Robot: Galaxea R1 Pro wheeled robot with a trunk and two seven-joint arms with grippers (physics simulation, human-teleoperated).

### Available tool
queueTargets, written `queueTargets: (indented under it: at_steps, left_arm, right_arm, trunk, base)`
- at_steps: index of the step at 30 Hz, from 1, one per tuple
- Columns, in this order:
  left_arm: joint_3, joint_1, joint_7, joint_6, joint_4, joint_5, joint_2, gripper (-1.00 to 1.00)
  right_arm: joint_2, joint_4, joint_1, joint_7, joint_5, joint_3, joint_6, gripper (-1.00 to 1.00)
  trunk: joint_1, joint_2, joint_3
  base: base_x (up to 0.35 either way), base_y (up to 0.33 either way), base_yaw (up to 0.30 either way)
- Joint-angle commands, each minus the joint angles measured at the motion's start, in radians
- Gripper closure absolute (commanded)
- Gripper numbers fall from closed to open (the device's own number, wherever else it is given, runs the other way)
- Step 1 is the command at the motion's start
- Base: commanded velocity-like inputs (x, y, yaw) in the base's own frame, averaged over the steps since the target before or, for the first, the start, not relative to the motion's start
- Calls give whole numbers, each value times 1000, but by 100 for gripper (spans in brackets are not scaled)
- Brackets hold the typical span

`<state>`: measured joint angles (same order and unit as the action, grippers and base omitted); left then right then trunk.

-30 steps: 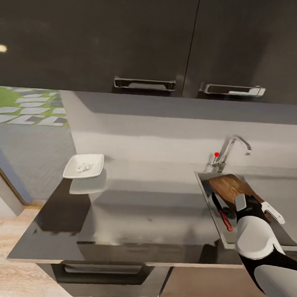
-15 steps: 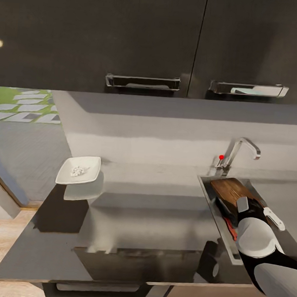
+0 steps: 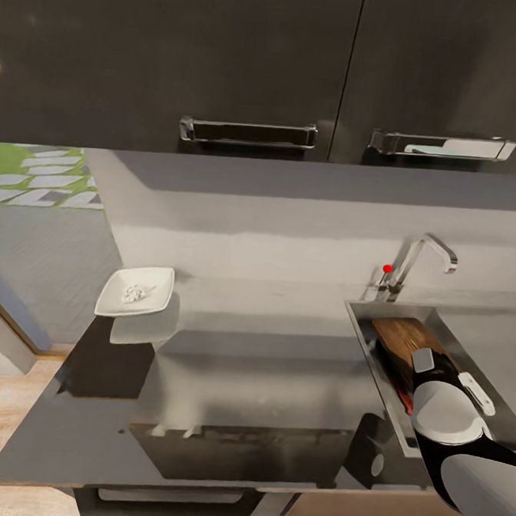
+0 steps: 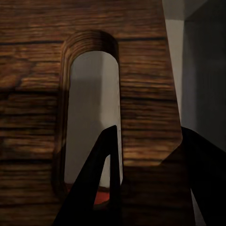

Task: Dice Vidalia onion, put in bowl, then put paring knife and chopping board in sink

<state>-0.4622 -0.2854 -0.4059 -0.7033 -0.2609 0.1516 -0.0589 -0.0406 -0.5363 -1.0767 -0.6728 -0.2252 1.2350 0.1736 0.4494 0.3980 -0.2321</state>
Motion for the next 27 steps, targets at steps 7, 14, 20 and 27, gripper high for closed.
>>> queueTargets:
  at_steps: [7,14,20,27]
  left_arm:
    - [-9,0,-4,-2,-1,11,1,-100]
    - [-9,0,-4,-2,-1,11,1,-100]
    - [-9,0,-4,-2,0,10,1,-100]
    - [-9,0,-4,-1,0,11,1,-100]
  right_arm:
    - [-1,-1,-2,-1,-11,6,8,100]
    - [-1,-1,-2,-1,-10,6,9,100]
    - [-1,-1,-2,-1,-10,6,9,100]
    - [-1,-1,-2,-1,-10,6,9,100]
  trunk:
    - [1,2,-13]
    - [1,2,-24]
    - [1,2,-34]
    - [1,2,-45]
  base:
    - [0,0,0]
    - [0,0,0]
    - [0,0,0]
    - [0,0,0]
